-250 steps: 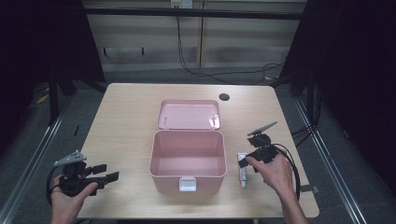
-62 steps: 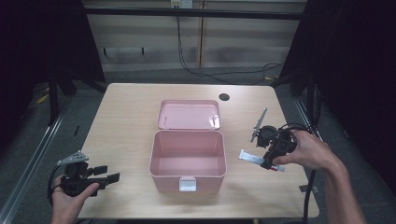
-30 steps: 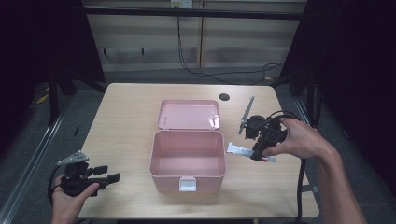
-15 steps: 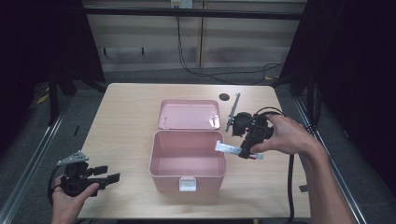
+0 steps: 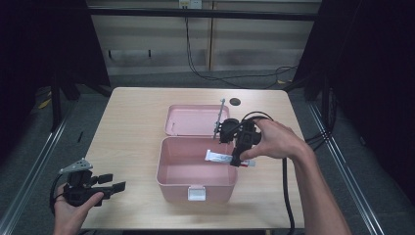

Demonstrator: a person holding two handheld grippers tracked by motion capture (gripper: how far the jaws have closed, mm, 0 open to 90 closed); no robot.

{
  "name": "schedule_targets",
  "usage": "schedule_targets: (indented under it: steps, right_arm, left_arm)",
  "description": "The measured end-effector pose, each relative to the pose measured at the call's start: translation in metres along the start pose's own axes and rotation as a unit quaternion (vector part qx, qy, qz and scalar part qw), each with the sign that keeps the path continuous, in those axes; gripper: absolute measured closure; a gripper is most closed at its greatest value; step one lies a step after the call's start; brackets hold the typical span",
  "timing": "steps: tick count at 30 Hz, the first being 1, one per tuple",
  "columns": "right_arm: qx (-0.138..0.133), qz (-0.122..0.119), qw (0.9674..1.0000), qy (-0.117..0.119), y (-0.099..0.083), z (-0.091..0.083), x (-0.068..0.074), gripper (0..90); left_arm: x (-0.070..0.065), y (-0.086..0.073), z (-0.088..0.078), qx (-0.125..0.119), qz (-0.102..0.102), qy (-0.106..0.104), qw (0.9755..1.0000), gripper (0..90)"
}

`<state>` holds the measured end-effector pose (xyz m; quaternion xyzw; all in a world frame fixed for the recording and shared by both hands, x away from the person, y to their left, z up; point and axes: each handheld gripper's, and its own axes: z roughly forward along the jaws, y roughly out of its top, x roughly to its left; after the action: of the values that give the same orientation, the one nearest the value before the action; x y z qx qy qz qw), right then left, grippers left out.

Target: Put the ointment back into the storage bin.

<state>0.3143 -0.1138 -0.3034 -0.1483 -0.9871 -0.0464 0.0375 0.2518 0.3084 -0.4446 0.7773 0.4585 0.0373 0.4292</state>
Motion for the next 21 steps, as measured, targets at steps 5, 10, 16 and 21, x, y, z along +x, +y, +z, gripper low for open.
schedule_targets:
  steps: [5, 10, 16, 21]
  right_arm:
    - [0.006, -0.011, 0.9999, 0.008, 0.012, 0.007, 0.0, 71.3]
    - [0.006, -0.023, 0.9996, 0.013, 0.025, 0.014, 0.001, 71.3]
    - [0.005, -0.028, 0.9994, 0.019, 0.035, 0.021, 0.002, 71.3]
    - [0.007, -0.037, 0.999, 0.024, 0.044, 0.03, 0.003, 71.3]
  left_arm:
    - [0.0, 0.0, 0.0, 0.0, -0.001, 0.002, 1.0, 29.2]
    - [0.0, 0.0, 0.0, -0.001, 0.001, 0.002, 1.0, 29.4]
    - [0.0, 0.0, 0.0, -0.001, 0.0, 0.001, 1.0, 28.6]
    - [0.0, 0.0, 0.0, -0.001, -0.002, -0.001, 1.0, 25.9]
